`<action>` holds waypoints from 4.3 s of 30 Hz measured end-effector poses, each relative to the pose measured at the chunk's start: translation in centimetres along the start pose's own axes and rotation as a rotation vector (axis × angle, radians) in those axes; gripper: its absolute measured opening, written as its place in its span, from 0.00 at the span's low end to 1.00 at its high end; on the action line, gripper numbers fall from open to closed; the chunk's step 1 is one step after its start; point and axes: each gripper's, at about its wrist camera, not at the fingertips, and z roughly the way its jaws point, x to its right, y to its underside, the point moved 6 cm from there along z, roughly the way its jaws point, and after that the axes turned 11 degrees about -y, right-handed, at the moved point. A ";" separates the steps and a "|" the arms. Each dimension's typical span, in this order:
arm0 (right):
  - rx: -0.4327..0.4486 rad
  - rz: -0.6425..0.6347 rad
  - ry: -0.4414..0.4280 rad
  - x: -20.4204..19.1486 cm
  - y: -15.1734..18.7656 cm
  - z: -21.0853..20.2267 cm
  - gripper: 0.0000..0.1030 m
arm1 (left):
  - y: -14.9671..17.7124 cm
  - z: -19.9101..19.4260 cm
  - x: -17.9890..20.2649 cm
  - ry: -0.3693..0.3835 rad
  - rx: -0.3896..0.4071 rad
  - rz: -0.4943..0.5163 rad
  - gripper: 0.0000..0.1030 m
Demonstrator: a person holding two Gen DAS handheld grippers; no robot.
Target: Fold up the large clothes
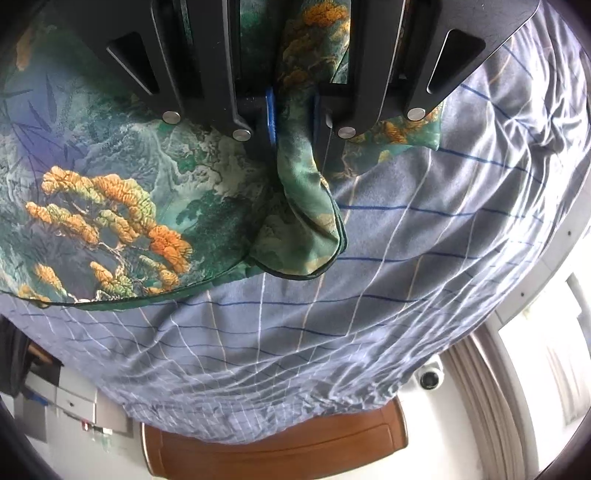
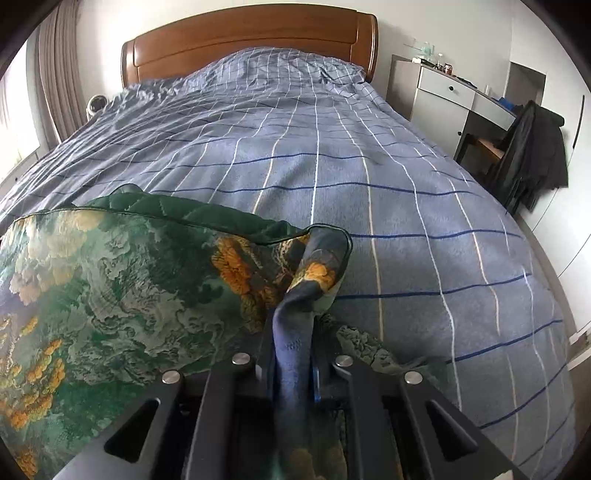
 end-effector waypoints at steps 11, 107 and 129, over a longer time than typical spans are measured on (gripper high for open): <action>-0.007 0.038 -0.030 0.3 -0.4 0.2 0.20 | -0.2 -1.1 -1.3 -0.076 0.001 -0.033 0.53; 0.048 0.148 -0.220 -4.0 11.3 -17.2 0.61 | 4.0 -17.9 11.7 0.270 0.069 0.272 0.99; 0.045 0.269 -0.244 -3.8 15.3 -18.6 0.61 | 6.6 -18.3 14.0 0.318 0.010 0.298 1.00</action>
